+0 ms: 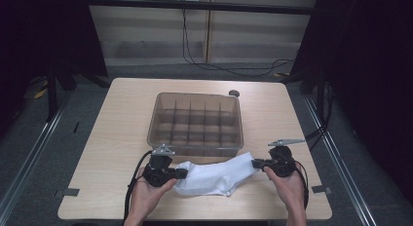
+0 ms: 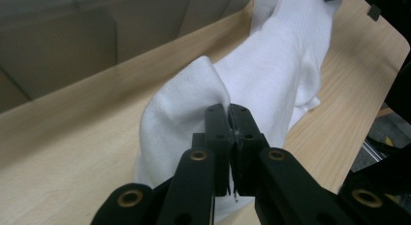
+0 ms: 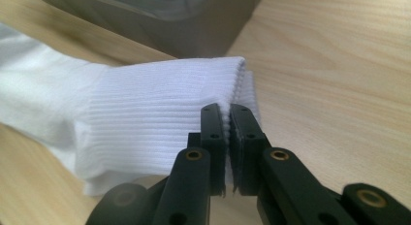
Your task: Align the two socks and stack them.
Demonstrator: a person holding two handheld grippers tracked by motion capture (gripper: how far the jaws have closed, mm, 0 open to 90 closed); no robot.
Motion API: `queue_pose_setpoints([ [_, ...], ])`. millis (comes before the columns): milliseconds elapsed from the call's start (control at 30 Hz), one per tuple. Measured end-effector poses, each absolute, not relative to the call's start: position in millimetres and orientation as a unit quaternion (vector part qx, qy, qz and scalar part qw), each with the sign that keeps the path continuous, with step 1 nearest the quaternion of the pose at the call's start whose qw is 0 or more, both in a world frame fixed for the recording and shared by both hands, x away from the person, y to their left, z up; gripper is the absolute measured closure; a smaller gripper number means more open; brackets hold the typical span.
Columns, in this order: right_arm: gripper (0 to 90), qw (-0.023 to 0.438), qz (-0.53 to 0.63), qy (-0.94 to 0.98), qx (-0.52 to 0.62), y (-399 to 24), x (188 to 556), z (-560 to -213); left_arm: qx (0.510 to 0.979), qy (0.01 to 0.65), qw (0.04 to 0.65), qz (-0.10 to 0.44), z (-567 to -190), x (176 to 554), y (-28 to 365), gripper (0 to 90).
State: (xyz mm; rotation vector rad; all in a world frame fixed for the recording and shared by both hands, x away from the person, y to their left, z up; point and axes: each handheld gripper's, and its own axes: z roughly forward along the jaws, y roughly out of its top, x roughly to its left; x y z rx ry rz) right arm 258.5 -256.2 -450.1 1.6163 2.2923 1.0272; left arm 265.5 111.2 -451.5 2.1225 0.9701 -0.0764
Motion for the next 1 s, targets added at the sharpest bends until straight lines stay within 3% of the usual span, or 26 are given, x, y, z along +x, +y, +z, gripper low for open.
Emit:
queue_pose_setpoints([
  [233, 83.5, 0.080, 0.308, 0.777, 0.543, -253, 272, -466, 0.844, 0.383, 0.373, -0.034, -468, 265, 102, 85.6],
  [333, 79.4, 0.090, 0.292, 0.779, 0.548, -251, 275, -472, 0.840, 0.395, 0.372, -0.018, -467, 267, 108, 74.6],
  [367, 73.8, 0.092, 0.292, 0.780, 0.546, -250, 275, -473, 0.837, 0.398, 0.375, -0.019, -466, 268, 110, 67.6],
  [467, 68.6, 0.100, 0.297, 0.775, 0.549, -250, 272, -470, 0.832, 0.404, 0.380, -0.012, -465, 272, 118, 63.0],
  [533, 66.2, 0.111, 0.312, 0.769, 0.547, -250, 267, -464, 0.836, 0.402, 0.373, -0.004, -464, 275, 122, 63.6],
  [600, 66.4, 0.115, 0.329, 0.772, 0.532, -246, 261, -457, 0.842, 0.392, 0.371, -0.001, -465, 276, 124, 70.9],
  [767, 73.3, 0.079, 0.358, 0.799, 0.477, -221, 249, -451, 0.856, 0.362, 0.369, -0.013, -471, 274, 114, 83.9],
  [1000, 68.4, 0.030, 0.358, 0.824, 0.439, -187, 237, -467, 0.863, 0.349, 0.364, -0.015, -491, 273, 107, 80.9],
])
